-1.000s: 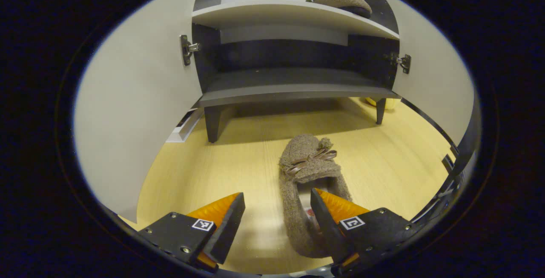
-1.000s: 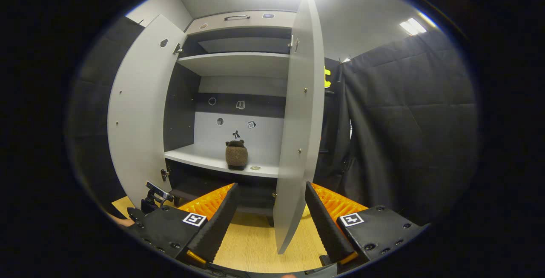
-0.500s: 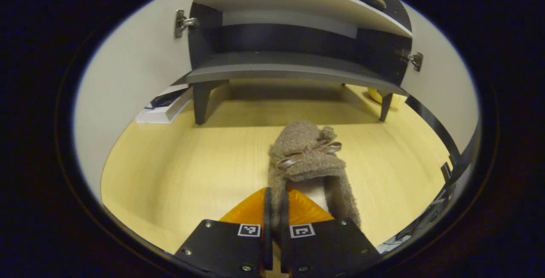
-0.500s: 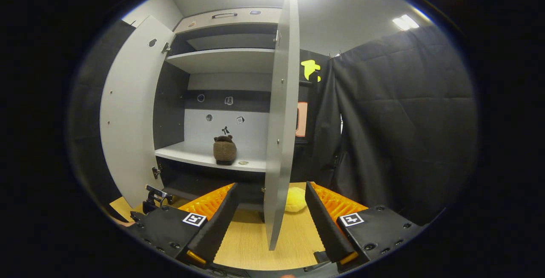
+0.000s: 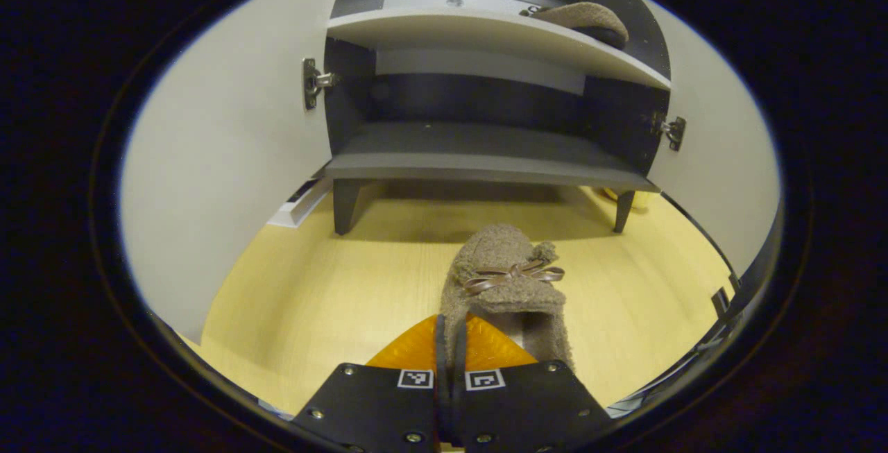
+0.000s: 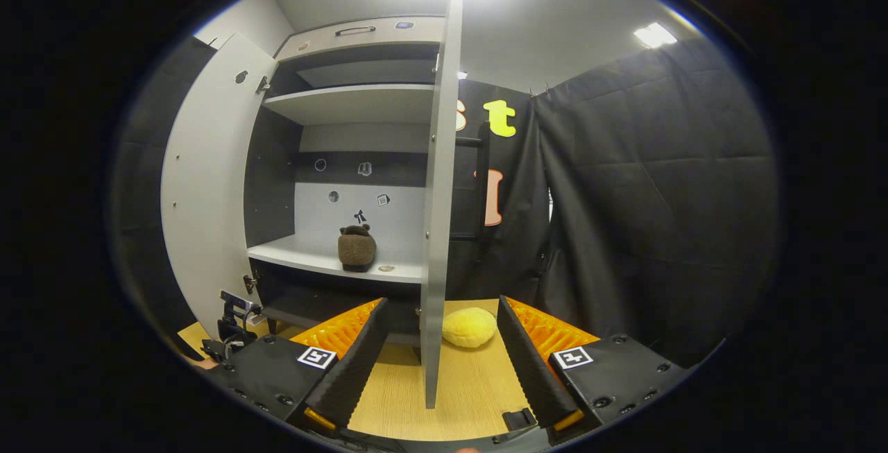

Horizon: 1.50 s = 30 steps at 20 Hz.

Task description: Grab one shoe with the right hand and put it into the shoe cabinet, grab the other shoe with the left hand and put it into the shoe cabinet; then close the right door with the right hand and the left door with the left hand.

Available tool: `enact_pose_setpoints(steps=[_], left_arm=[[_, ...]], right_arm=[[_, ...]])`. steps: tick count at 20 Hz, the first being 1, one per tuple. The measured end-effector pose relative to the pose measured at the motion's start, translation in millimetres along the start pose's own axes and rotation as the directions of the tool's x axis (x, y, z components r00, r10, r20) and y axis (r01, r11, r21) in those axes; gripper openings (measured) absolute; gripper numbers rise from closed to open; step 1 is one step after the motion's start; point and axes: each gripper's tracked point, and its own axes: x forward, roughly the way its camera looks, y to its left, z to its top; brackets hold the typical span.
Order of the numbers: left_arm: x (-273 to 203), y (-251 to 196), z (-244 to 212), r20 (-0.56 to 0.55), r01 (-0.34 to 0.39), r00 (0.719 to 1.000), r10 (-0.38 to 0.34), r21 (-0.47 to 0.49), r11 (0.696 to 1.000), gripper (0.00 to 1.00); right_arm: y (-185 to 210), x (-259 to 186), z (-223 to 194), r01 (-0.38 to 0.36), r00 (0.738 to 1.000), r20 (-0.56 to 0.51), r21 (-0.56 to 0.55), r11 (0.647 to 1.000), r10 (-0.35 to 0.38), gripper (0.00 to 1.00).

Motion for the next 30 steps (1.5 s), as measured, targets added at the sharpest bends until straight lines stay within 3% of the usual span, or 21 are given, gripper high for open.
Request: enact_pose_setpoints(steps=[8,18,30], left_arm=[[-46.0,-9.0,89.6,0.179,0.022,0.984,-0.021,-0.002,1.0,0.01],[-94.9,2.3,204.7,0.395,0.044,0.918,-0.022,-0.046,0.998,0.02],[-70.0,4.5,329.5,0.521,0.043,0.853,0.004,-0.079,0.996,0.01]], right_arm=[[0.2,-1.7,3.5,-0.01,1.0,0.015,0.012,1.0,0.009,0.98],[-6.0,-4.4,17.4,-0.004,0.998,0.059,0.009,1.0,0.004,0.96],[-40.0,-1.8,17.2,0.048,0.996,0.071,0.006,0.999,-0.048,0.98]])
